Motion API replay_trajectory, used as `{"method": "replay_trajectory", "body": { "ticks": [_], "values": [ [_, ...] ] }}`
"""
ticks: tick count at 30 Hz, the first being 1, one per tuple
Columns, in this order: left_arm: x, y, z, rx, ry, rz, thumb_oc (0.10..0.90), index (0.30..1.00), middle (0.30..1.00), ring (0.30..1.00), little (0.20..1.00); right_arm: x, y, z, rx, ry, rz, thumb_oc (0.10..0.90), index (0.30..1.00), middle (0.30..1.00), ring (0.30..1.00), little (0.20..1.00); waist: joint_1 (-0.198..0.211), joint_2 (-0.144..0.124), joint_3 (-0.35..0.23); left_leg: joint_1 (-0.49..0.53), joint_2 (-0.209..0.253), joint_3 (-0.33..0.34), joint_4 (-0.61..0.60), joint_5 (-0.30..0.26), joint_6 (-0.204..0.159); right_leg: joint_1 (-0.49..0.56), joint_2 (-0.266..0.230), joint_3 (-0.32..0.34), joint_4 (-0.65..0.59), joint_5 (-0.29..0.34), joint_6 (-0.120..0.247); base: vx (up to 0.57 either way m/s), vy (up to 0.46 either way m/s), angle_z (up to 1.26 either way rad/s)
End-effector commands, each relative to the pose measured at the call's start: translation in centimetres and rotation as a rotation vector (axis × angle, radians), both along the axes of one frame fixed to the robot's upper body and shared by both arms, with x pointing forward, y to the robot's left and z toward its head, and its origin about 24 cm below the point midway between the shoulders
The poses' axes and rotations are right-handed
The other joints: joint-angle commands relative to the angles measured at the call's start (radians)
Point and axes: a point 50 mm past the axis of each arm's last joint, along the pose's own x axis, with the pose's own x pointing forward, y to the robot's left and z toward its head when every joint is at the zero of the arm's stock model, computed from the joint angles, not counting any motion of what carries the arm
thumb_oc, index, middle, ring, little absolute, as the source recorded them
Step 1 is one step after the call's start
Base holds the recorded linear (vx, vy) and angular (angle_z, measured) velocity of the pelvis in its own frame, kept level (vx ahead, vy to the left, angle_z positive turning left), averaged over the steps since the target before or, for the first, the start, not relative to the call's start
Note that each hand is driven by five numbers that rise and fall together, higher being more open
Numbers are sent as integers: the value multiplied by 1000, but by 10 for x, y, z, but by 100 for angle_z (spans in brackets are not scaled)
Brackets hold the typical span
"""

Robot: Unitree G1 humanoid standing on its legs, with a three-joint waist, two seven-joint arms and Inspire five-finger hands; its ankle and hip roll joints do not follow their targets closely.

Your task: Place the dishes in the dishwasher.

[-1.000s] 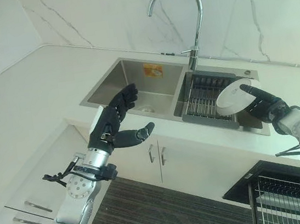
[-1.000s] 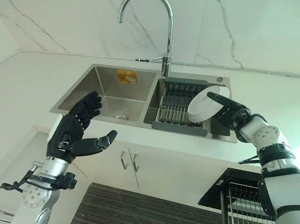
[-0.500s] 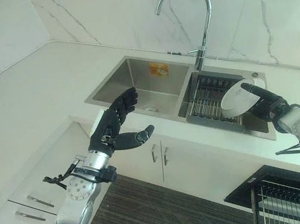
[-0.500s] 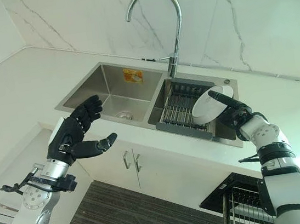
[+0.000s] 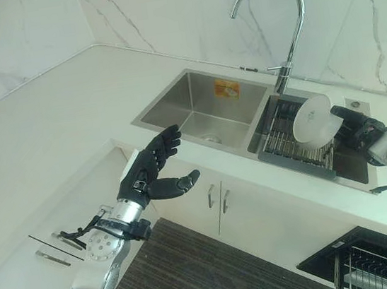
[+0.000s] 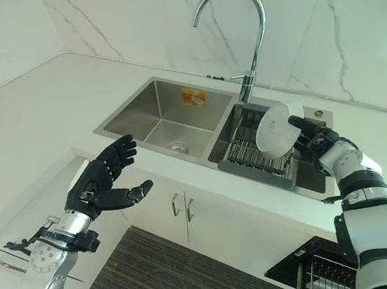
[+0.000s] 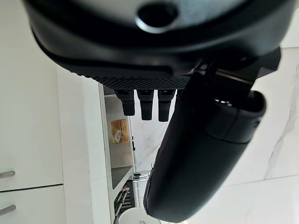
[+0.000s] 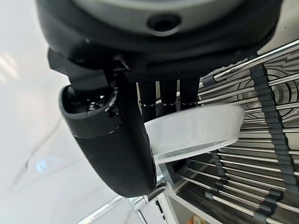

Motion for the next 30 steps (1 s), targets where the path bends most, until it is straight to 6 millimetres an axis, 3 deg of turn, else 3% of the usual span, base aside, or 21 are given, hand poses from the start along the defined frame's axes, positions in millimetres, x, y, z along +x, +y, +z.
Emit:
{"method": "replay_trajectory", "body": {
  "ticks": [1, 4, 8, 11, 13, 16, 21, 24, 26, 27, 29, 30],
  "values": [
    [-1, -7, 52, 6, -244, -79, 800, 900, 900, 900, 900, 24, 12, 69, -124, -221, 44, 400, 300, 300, 300, 300, 6, -23, -72, -3, -4, 25, 63, -123, -1, 28, -3, 45, 22, -90, 37, -51, 19, 0],
    [-1, -6, 52, 6, -250, -79, 800, 900, 900, 900, 900, 25, 12, 83, -143, -264, 42, 400, 300, 300, 300, 300, 0, -24, -71, -1, -4, 26, 63, -123, -1, 26, -3, 49, 22, -87, 38, -61, 28, 0],
    [-2, -5, 52, -2, -264, -79, 800, 900, 900, 900, 900, 25, 11, 117, -201, -404, 61, 400, 300, 300, 300, 300, -11, -28, -73, 2, -5, 29, 63, -125, -2, 21, 0, 59, 22, -84, 39, -54, 36, -1],
    [-5, -3, 50, -5, -273, -81, 800, 900, 900, 900, 900, 20, 15, 155, -271, -553, 78, 400, 300, 300, 300, 300, -26, -34, -77, 3, -9, 33, 63, -129, -1, 12, 0, 70, 22, -79, 44, -65, 46, -3],
    [-9, -1, 51, -19, -296, -94, 800, 900, 900, 900, 900, 7, 23, 199, -297, -775, 101, 400, 300, 300, 300, 300, -49, -38, -77, 5, -14, 41, 63, -134, 6, 0, 1, 91, 22, -69, 51, -118, 108, -9],
    [-12, -2, 52, -18, -310, -121, 800, 900, 900, 900, 900, -4, 32, 215, -256, -900, 122, 400, 300, 300, 300, 300, -68, -36, -76, 6, -18, 47, 63, -139, 13, -11, -1, 105, 22, -60, 60, -79, 110, -19],
    [-23, -13, 67, -83, -353, -306, 800, 900, 900, 900, 900, -30, 45, 203, -222, -1049, 118, 400, 300, 300, 300, 300, -111, -30, -66, 4, -27, 59, 63, -149, 35, -35, -5, 143, 22, -32, 84, -60, 119, -25],
    [-24, -27, 68, -204, -287, -473, 800, 900, 900, 900, 900, -47, 58, 173, -173, -1100, 124, 400, 300, 300, 300, 300, -151, -25, -47, 11, -36, 70, 63, -162, 52, -68, -16, 175, 22, 5, 107, -80, 129, -42],
    [-25, -35, 66, -276, -232, -564, 800, 900, 900, 900, 900, -56, 72, 155, -114, -1149, 121, 400, 300, 300, 300, 300, -177, -23, -27, 16, -33, 93, 63, -175, 53, -114, -40, 177, 22, 72, 132, -156, 27, -56],
    [-25, -37, 65, -290, -222, -582, 800, 900, 900, 900, 900, -61, 77, 147, -77, -1175, 121, 400, 300, 300, 300, 300, -190, -23, -19, 16, -28, 105, 63, -179, 58, -119, -42, 176, 22, 101, 136, -196, -11, -68],
    [-23, -41, 64, -283, -213, -598, 800, 900, 900, 900, 900, -64, 84, 136, -4, -1211, 119, 400, 300, 300, 300, 300, -203, -13, -12, 10, -12, 138, 63, -173, 70, -90, -26, 155, 22, 97, 125, -224, -8, -92],
    [-21, -44, 65, -269, -215, -603, 800, 900, 900, 900, 900, -64, 87, 131, 43, -1226, 127, 400, 300, 300, 300, 300, -201, -4, -13, 4, -1, 168, 63, -167, 72, -64, -34, 107, 22, 117, 118, -326, -11, -126]
  ]
}}
